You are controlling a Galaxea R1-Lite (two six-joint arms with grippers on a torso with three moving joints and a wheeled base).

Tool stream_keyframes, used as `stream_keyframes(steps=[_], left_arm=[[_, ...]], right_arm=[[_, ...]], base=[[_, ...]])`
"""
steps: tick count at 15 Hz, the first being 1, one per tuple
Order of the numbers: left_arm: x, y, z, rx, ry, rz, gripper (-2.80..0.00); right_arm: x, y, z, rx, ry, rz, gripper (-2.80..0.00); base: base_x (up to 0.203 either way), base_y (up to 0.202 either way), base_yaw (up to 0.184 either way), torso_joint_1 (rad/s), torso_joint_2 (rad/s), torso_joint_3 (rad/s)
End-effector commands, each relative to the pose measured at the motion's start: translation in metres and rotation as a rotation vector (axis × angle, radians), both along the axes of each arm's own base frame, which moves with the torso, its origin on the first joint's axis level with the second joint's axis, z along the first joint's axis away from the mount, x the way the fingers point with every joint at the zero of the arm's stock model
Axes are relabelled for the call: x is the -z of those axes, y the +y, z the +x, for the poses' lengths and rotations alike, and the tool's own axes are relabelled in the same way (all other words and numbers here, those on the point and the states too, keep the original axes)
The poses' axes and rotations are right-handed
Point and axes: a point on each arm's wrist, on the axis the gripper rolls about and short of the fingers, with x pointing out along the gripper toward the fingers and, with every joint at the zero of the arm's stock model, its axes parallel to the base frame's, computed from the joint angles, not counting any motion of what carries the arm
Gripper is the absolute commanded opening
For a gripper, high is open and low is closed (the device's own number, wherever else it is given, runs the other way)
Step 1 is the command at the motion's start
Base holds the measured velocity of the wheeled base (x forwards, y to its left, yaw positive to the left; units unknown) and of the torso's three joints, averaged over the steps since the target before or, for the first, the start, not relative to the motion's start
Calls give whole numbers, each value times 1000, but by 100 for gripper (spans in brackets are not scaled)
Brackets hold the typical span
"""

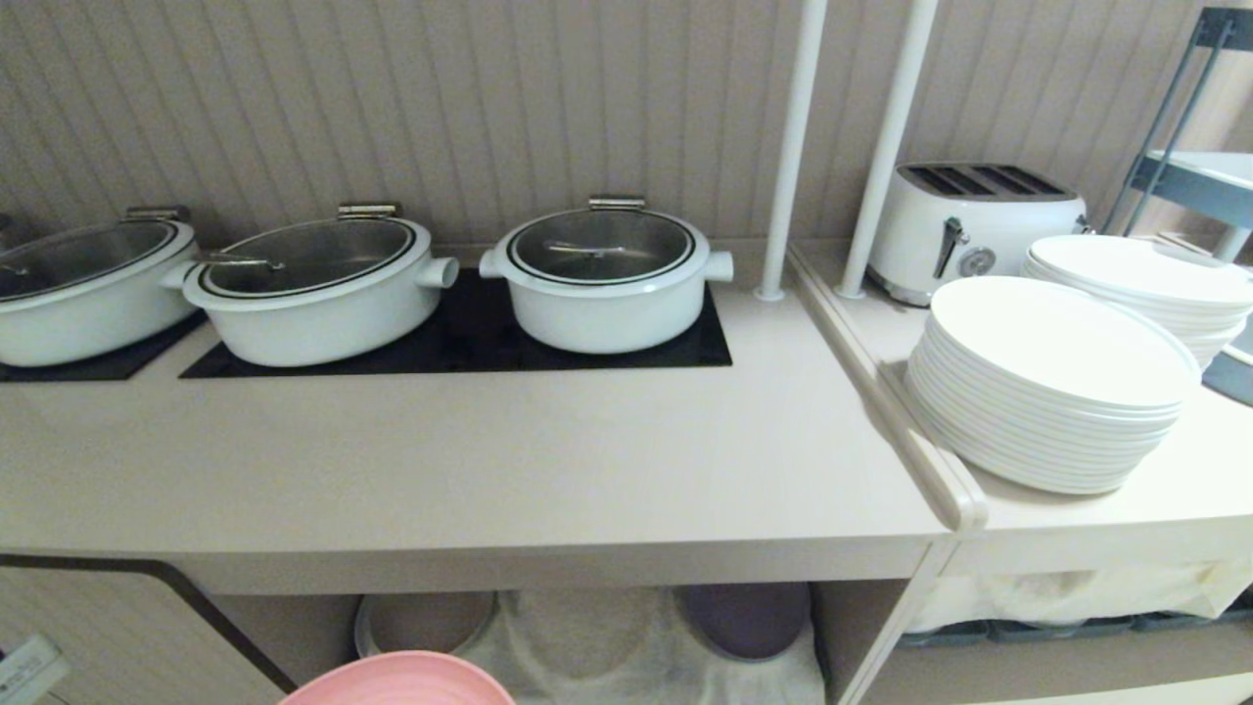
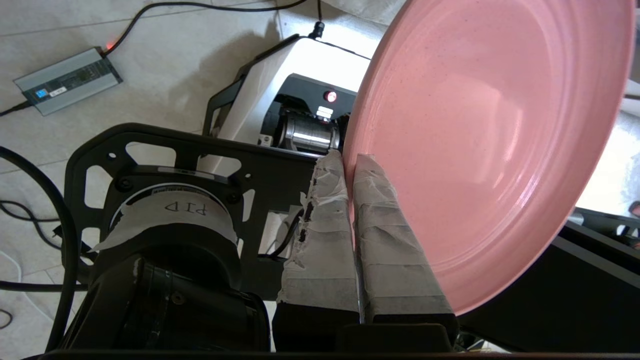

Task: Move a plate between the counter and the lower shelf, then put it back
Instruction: Put the plate in the cupboard

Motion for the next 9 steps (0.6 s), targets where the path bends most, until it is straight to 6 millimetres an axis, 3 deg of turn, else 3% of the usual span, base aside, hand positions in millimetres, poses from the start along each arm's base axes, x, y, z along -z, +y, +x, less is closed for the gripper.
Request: stream_keyframes(steps=[1, 9], left_arm=[[1, 0, 0, -2, 10, -3, -280], [1, 0, 0, 1, 13, -7, -280]], right_arm=[[0, 0, 0, 0, -1, 0, -280], [0, 0, 0, 0, 0, 0, -280]], base=[[0, 0, 0, 0, 0, 0], [0, 0, 0, -11, 23, 15]])
